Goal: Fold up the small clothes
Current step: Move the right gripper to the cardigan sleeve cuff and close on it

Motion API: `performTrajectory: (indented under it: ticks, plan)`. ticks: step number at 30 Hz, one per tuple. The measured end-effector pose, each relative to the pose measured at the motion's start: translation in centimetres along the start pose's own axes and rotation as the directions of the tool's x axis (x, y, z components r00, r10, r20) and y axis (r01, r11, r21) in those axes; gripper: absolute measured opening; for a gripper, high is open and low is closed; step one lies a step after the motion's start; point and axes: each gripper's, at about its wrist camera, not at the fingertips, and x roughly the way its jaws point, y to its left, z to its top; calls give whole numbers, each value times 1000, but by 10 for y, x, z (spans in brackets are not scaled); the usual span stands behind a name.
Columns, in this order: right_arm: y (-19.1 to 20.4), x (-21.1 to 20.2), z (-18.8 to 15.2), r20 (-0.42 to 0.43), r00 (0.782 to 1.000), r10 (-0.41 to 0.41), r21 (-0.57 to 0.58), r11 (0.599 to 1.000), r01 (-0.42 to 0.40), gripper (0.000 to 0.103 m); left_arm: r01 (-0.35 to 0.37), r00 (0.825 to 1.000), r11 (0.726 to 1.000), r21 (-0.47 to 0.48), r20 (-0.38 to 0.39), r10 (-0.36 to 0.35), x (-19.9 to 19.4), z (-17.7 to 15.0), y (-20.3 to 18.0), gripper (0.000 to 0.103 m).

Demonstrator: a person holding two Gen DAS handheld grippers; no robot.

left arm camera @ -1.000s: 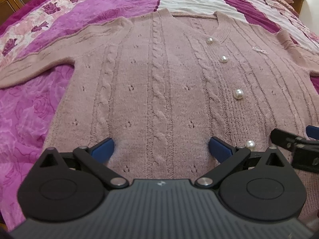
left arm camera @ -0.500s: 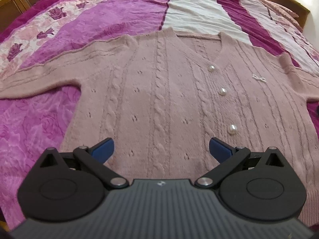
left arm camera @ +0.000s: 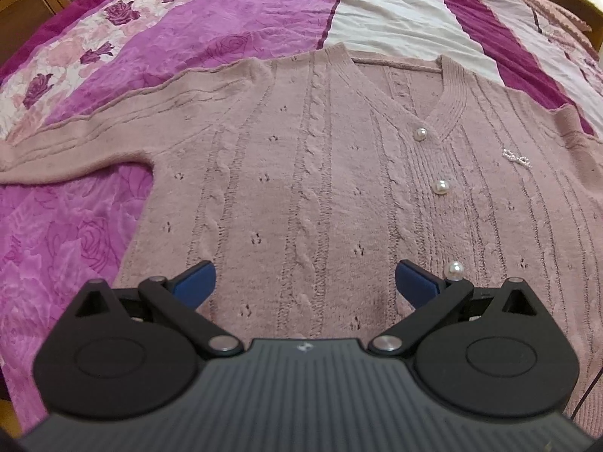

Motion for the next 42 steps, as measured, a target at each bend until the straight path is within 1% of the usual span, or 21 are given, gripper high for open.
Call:
performTrajectory:
  ticks: [3, 7, 12, 18, 22, 24, 26, 27, 29, 32, 34, 39, 41, 42]
  plan:
    - [-19, 14, 13, 20, 999, -27, 27, 999, 27, 103, -15, 1000, 1000, 8, -5, 15, 2, 2, -4, 103]
    - [-42, 31, 29, 42, 998, -39, 83, 996, 36, 103, -32, 999, 999, 16, -11, 32, 4, 3, -8, 103]
    - [-55, 51, 45, 74, 996, -56, 108, 993, 48, 103, -54, 998, 998, 17, -22, 54, 7, 4, -9, 103]
    - [-70, 68, 60, 126, 986, -108, 127, 988, 92, 103, -71, 997, 997, 14, -24, 71, 9, 5, -6, 103]
    - [-77, 72, 68, 161, 980, -113, 158, 984, 88, 102, -75, 997, 997, 19, -32, 76, 12, 4, -5, 103]
    - [-80, 74, 71, 174, 978, -113, 183, 980, 81, 98, -72, 997, 997, 20, -30, 72, 11, 4, -5, 103]
    - [-80, 75, 74, 179, 977, -119, 196, 977, 84, 90, -71, 997, 997, 23, -25, 71, 10, 3, -6, 103]
    - [-80, 77, 75, 179, 976, -126, 197, 976, 89, 87, -72, 997, 997, 26, -24, 72, 10, 3, -6, 103]
    - [-78, 78, 77, 175, 974, -141, 194, 975, 106, 77, -73, 997, 997, 27, -23, 73, 9, 2, -5, 103]
    - [-76, 81, 79, 165, 973, -160, 190, 973, 128, 68, -70, 997, 997, 24, -29, 71, 10, 0, -5, 103]
    - [-76, 81, 79, 163, 972, -170, 191, 972, 138, 64, -70, 997, 997, 23, -34, 70, 11, -1, -5, 103]
    - [-79, 77, 77, 159, 971, -181, 200, 969, 148, 51, -70, 997, 997, 25, -38, 71, 12, -3, -5, 103]
    - [-81, 75, 75, 162, 969, -187, 202, 967, 153, 37, -69, 997, 997, 25, -39, 70, 12, -3, -5, 103]
    - [-82, 74, 75, 165, 969, -186, 203, 967, 151, 33, -68, 997, 997, 25, -41, 69, 12, -3, -5, 103]
